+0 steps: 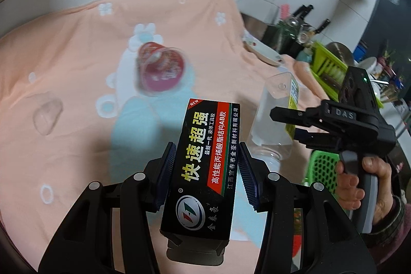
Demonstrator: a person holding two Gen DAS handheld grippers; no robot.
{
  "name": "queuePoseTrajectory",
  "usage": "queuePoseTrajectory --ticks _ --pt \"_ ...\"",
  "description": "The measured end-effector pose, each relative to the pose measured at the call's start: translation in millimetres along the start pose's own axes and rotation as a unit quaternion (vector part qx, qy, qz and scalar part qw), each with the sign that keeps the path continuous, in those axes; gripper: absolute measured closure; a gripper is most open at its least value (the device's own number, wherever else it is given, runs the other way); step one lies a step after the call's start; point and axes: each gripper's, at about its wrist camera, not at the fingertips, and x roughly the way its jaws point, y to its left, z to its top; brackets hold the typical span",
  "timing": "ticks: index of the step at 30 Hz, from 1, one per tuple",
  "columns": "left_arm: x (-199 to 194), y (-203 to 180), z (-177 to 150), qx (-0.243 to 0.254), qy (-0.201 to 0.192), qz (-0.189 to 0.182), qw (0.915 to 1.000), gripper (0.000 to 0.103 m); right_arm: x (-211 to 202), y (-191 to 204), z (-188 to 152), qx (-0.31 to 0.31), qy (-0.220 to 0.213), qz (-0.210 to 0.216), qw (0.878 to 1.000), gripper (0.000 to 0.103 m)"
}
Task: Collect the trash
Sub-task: 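Grasp the yellow-labeled plastic bottle with the right gripper while the left gripper holds the glue box, then carry the glue box and bottle over the green basket and open both grippers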
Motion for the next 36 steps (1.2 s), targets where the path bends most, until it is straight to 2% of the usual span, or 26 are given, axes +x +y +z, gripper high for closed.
queuePoseTrajectory --ticks 8,13,22,27,33,36 --pt "12 -56 -6 0.035 0.011 -0.042 0.9984 0.055 -74 -35 -25 0.01 -0.037 0.0 0.999 0.05" --pt "26 -100 -14 0.064 0.027 -0.077 0.9946 0.055 -121 -71 -48 0.022 -0.059 -0.016 0.998 0.05" --pt "48 -167 -34 0.108 0.059 -0.119 0.9853 0.055 -189 -153 -82 0.042 -0.092 -0.109 0.989 0.05" --pt "60 -193 -45 0.124 0.08 -0.135 0.9798 0.055 -195 -182 -103 0.042 -0.093 -0.162 0.982 0.051" --pt "72 -222 -61 0.144 0.103 -0.15 0.9726 0.055 -183 -201 -123 0.028 -0.062 -0.225 0.972 0.051" --pt "79 -234 -67 0.147 0.116 -0.158 0.9695 0.055 -180 -209 -129 0.032 -0.049 -0.234 0.97 0.05"
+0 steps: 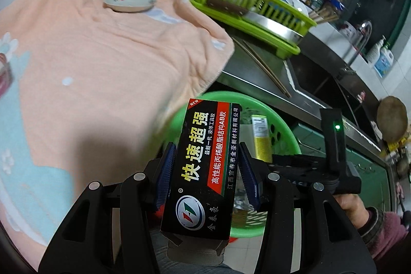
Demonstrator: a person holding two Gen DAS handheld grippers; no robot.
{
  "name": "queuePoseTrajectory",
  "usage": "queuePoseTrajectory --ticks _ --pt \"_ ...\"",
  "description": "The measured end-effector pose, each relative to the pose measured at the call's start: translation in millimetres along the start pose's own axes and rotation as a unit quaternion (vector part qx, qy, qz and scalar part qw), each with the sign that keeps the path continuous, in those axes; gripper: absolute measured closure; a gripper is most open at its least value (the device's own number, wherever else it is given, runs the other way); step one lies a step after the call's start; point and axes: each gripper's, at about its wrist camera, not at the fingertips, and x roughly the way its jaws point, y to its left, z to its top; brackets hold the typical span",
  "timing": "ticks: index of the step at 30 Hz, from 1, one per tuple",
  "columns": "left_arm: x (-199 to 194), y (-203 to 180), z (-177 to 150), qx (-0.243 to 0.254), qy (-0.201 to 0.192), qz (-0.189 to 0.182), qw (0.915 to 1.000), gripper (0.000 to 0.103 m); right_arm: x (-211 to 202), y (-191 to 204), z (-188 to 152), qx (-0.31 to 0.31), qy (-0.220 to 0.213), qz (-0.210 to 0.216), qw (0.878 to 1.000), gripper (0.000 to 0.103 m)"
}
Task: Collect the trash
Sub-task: 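Carry the glue box and bottle over the green basket and open both grippers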
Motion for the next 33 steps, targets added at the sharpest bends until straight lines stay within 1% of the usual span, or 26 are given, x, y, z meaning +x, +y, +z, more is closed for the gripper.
queuePoseTrajectory --ticks 3,9,19,20,21,23,29,33 --pt "11 -10 -1 0.006 0.008 -0.005 0.9999 0.055 0 -6 -2 0.004 0.004 -0.002 1.0 0.049" --pt "34 -20 -2 0.002 0.026 -0.011 0.9996 0.055 -14 -12 -5 -0.002 -0.013 -0.007 1.0 0.048" --pt "67 -19 -12 -0.016 0.062 -0.006 0.9979 0.053 -34 -27 -15 0.015 -0.036 0.004 0.999 0.042" --pt "68 -19 -13 -0.016 0.064 -0.006 0.9978 0.05 -35 -26 -15 0.015 -0.037 0.004 0.999 0.041" --pt "69 -19 -13 -0.016 0.065 -0.004 0.9978 0.046 -35 -26 -15 0.016 -0.038 0.004 0.999 0.04" --pt "70 -20 -13 -0.015 0.064 -0.002 0.9978 0.042 -36 -27 -16 0.017 -0.04 0.006 0.999 0.039" --pt "61 -17 -14 -0.016 0.06 -0.005 0.9981 0.04 -40 -24 -17 0.017 -0.044 0.009 0.999 0.039" --pt "48 -9 -13 -0.022 0.048 -0.003 0.9986 0.039 -44 -12 -14 0.004 -0.048 0.011 0.999 0.035"
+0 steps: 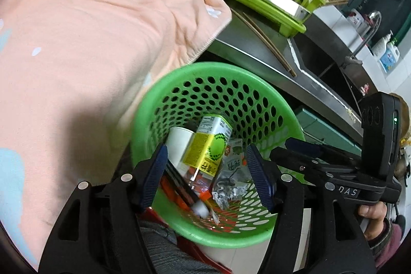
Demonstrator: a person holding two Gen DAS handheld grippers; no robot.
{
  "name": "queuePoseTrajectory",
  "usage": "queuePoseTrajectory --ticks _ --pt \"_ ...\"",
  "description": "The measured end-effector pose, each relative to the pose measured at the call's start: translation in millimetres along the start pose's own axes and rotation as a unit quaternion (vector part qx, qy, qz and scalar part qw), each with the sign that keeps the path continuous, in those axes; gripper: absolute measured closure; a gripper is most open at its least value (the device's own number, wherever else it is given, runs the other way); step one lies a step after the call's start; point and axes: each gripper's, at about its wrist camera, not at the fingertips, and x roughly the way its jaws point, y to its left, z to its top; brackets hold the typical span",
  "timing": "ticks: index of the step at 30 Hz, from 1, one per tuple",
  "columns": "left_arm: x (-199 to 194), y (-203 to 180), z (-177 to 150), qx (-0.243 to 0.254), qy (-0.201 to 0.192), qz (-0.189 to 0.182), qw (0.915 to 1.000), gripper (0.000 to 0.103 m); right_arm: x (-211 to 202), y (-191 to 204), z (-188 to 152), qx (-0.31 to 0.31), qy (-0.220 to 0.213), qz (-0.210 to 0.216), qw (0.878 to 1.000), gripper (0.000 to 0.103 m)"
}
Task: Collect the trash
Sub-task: 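Carry the glue box and bottle over the green basket and open both grippers, then move both grippers back over the cups on the towel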
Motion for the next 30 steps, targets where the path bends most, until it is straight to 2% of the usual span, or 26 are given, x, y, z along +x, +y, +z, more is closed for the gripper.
queuePoseTrajectory --ticks 11,20,25,30 --pt "-62 62 9 -0.045 -0.054 0.05 0.9962 0.036 9 56 18 -0.058 0.0 0.024 0.998 0.03" --pt "-116 132 27 -0.103 -0.103 0.116 0.9826 0.032 29 96 27 -0.091 0.015 0.049 0.995 0.029" --pt "-128 160 30 -0.133 -0.114 0.126 0.9764 0.032 38 109 29 -0.1 0.022 0.056 0.993 0.029" --pt "-124 168 28 -0.138 -0.111 0.133 0.9752 0.032 40 114 30 -0.104 0.026 0.056 0.993 0.029"
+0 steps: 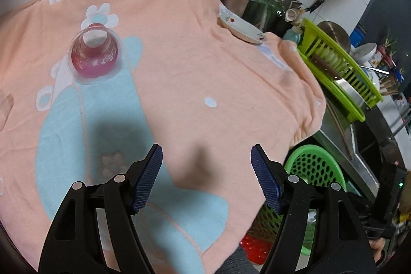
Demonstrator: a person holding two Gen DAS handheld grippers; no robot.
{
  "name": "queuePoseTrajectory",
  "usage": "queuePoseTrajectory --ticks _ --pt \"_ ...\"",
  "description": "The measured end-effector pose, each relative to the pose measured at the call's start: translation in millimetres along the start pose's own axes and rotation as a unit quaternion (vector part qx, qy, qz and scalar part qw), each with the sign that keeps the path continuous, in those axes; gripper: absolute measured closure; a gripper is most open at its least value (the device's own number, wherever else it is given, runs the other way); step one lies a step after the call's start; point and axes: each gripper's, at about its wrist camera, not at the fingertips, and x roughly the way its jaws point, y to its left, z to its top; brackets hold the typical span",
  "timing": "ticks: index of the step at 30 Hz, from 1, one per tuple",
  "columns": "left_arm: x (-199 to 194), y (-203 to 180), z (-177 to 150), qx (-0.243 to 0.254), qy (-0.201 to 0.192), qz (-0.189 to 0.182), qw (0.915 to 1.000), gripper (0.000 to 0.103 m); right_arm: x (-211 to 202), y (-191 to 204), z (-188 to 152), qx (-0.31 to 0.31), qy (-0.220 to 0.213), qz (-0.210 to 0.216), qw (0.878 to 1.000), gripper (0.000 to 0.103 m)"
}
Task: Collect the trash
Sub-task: 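Move both grippers back over the cups on the towel, then grasp the red paper cup with the right gripper while the left gripper grasps the clear plastic cup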
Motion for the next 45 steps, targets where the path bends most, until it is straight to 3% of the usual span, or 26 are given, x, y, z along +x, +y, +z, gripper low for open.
queuePoseTrajectory --ticks 4,11,19,23,27,33,38,45 --pt "-1 13 0 -0.003 -0.003 0.013 0.9999 0.032 -1 4 4 -0.011 0.0 -0.006 1.0 0.029" --pt "-32 59 11 -0.012 -0.034 0.069 0.997 0.032 11 29 31 -0.028 0.003 0.017 0.999 0.027" --pt "-77 140 25 -0.052 -0.071 0.143 0.9858 0.032 49 112 83 -0.097 0.02 0.057 0.993 0.026" --pt "-94 182 27 -0.081 -0.085 0.177 0.9772 0.018 76 162 118 -0.119 0.028 0.085 0.989 0.025" --pt "-99 218 28 -0.098 -0.085 0.199 0.9714 0.012 103 207 152 -0.131 0.037 0.107 0.985 0.021" --pt "-87 254 26 -0.115 -0.068 0.196 0.9714 0.007 156 254 193 -0.123 0.064 0.131 0.982 0.02" --pt "-77 268 21 -0.117 -0.062 0.183 0.9741 0.005 203 280 215 -0.13 0.082 0.106 0.982 0.02" --pt "-60 283 20 -0.118 -0.05 0.166 0.9778 0.005 256 283 231 -0.091 0.123 0.101 0.983 0.02"
